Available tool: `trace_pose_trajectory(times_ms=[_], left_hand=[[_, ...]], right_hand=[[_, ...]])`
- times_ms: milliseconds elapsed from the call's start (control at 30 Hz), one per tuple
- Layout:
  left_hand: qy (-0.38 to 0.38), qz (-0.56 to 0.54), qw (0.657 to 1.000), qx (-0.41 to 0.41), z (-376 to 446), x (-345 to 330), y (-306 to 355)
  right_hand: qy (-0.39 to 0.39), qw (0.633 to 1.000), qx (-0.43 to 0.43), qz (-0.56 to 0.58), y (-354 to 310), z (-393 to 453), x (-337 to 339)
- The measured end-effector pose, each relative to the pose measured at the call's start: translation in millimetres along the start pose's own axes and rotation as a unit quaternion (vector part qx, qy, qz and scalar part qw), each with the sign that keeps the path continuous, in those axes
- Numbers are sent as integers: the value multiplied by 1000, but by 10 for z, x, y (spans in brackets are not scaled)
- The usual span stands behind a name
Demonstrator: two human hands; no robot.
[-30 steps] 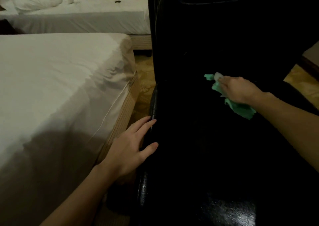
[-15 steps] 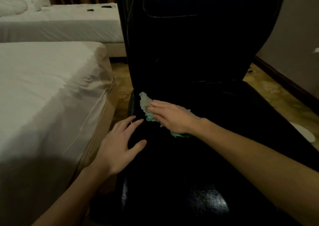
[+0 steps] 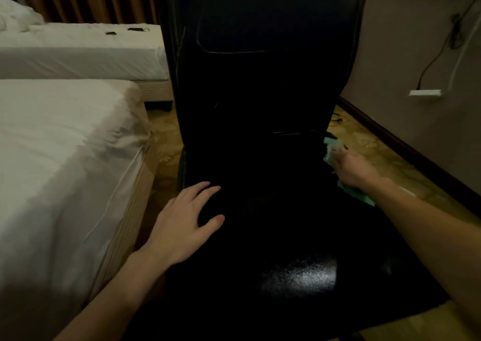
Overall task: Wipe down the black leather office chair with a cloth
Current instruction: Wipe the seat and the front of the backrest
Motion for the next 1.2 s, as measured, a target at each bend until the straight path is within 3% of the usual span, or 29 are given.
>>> trace_pose_trajectory(times_ms=[133, 300, 500, 667, 967, 1100, 1200], left_hand=[[-10, 0, 1000, -8, 94, -74, 351], [-38, -1, 999, 8, 393, -244, 515], [-129, 89, 985, 77, 694, -582, 681], [-127, 187, 969, 104, 785, -652, 795], [-123, 265, 950, 111, 1000, -698, 1003], [-124, 335, 926, 123, 1063, -815, 1038], [-122, 360, 914, 141, 1061, -910, 1076]], right_hand=[[2, 995, 93, 30, -499, -217, -94], [23, 955, 296, 1, -1349, -24, -415], [35, 927, 371, -40, -1534, 535, -552], [8, 931, 358, -72, -1237, 1169, -439], [-26, 952, 301, -43, 66, 1901, 48], [-12, 945, 322, -51, 124, 1966, 23], [43, 924, 379, -35, -141, 1859, -86]])
Point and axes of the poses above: each hand's wrist, its own z-axis towards the middle knuckle, its own x-axis out of the back of the hand, y = z × x, the point moved 3 cm from there along z, towards the middle knuckle, and after that the axes turned 7 degrees about -x, right-handed, at the moved point
